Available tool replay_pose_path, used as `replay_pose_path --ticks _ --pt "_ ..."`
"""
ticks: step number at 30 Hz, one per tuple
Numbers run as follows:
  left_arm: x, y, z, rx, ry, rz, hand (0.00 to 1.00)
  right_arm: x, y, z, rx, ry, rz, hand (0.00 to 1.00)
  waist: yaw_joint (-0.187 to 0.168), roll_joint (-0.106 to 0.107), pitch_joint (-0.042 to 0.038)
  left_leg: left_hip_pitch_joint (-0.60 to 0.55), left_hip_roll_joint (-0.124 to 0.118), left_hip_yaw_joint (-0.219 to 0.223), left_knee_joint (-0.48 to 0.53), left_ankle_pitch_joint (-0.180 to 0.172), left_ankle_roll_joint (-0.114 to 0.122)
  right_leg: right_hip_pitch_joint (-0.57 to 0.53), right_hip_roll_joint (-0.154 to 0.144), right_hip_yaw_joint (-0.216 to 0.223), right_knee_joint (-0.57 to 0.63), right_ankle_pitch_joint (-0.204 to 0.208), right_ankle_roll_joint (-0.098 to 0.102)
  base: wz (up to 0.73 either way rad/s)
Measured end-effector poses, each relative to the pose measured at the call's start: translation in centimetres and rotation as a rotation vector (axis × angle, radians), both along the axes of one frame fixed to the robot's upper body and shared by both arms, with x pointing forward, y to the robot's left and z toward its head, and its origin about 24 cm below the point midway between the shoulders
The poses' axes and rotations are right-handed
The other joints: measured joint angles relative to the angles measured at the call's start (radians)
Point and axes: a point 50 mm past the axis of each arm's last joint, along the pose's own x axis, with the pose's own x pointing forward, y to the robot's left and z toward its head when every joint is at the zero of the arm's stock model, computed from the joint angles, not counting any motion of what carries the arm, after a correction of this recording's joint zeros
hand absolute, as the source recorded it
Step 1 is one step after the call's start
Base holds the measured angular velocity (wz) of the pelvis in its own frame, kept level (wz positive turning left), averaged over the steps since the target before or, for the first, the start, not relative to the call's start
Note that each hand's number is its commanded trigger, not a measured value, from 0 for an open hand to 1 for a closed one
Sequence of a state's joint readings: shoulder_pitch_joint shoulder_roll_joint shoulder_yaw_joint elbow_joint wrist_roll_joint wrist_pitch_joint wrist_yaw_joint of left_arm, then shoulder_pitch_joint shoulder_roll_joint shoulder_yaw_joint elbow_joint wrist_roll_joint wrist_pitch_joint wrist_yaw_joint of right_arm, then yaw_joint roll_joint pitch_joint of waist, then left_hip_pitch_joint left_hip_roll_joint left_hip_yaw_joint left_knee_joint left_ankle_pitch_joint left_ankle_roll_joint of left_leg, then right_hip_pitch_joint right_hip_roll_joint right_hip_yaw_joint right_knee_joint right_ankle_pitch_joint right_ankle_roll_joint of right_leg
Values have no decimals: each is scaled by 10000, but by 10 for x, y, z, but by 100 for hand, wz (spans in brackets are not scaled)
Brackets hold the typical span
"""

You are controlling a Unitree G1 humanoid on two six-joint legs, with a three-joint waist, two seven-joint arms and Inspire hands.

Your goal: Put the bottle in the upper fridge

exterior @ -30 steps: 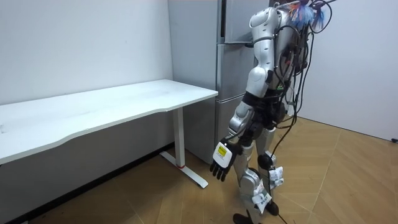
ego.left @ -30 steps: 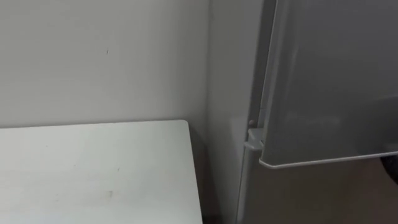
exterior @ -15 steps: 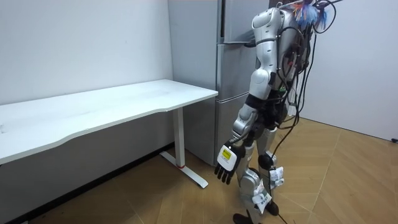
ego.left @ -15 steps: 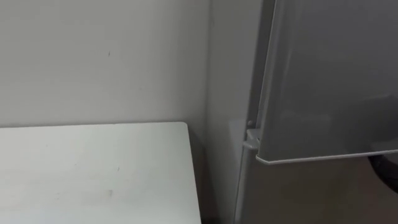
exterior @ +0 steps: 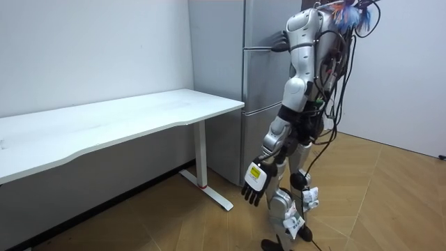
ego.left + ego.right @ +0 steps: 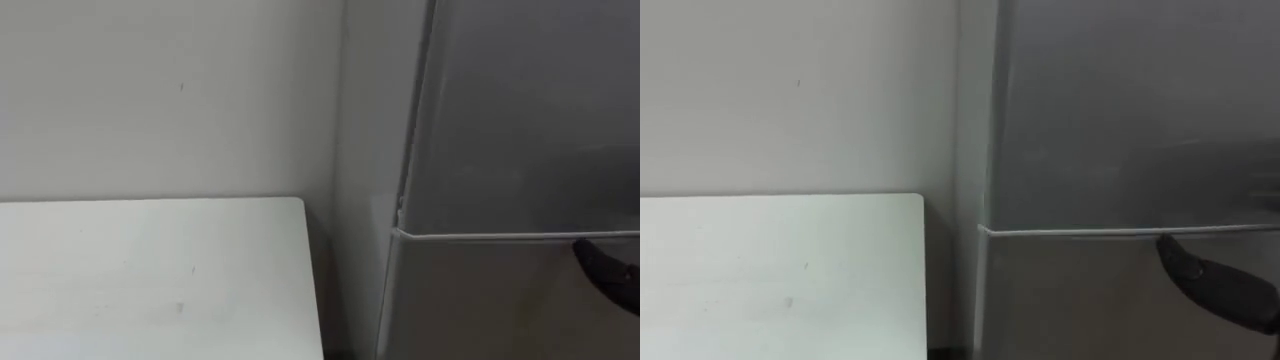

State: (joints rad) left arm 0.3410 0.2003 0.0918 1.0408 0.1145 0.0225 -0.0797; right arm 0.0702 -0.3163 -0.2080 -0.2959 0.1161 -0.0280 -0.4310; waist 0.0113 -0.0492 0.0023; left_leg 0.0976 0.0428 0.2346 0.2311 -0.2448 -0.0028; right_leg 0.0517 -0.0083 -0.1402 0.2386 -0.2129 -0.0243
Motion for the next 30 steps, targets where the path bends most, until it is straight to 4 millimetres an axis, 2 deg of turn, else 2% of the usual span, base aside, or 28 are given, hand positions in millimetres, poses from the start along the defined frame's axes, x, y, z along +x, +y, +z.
replay_pose_path --ticks 9,12,13,19,22,24,30 --pt "4 -3 -1 -21 192 -1156 0 9 17 1 223 -302 278 0 243 25 -5 -205 88 40 72 38 -44 -228 91 119 56 107 -102 -6" --pt "6 -3 -1 -42 178 -1205 0 13 25 2 538 -515 483 0 379 67 -27 -270 148 80 91 69 -93 -345 127 286 173 158 -173 -18" --pt "9 -3 -1 -46 153 -1220 0 14 27 2 523 -537 485 0 437 36 -9 -271 158 70 91 100 -111 -356 126 287 196 166 -196 -7" --pt "15 -3 -2 -84 101 -1261 0 16 34 2 675 -642 569 0 691 49 -12 -352 209 -62 98 217 -179 -501 204 268 199 181 -228 -1" --pt "15 -4 -2 -103 196 -1324 0 18 37 3 694 -670 706 0 729 71 -22 -479 228 -251 90 229 -202 -564 256 259 204 198 -241 0" --pt "14 -4 -2 -112 215 -1333 0 18 38 3 654 -679 775 0 735 110 -48 -533 247 -286 101 262 -232 -567 276 243 205 242 -292 0" --pt "14 -4 -2 -111 217 -1314 0 19 40 2 678 -610 911 0 735 165 -57 -519 309 -425 196 316 -298 -481 314 121 175 266 -363 5"
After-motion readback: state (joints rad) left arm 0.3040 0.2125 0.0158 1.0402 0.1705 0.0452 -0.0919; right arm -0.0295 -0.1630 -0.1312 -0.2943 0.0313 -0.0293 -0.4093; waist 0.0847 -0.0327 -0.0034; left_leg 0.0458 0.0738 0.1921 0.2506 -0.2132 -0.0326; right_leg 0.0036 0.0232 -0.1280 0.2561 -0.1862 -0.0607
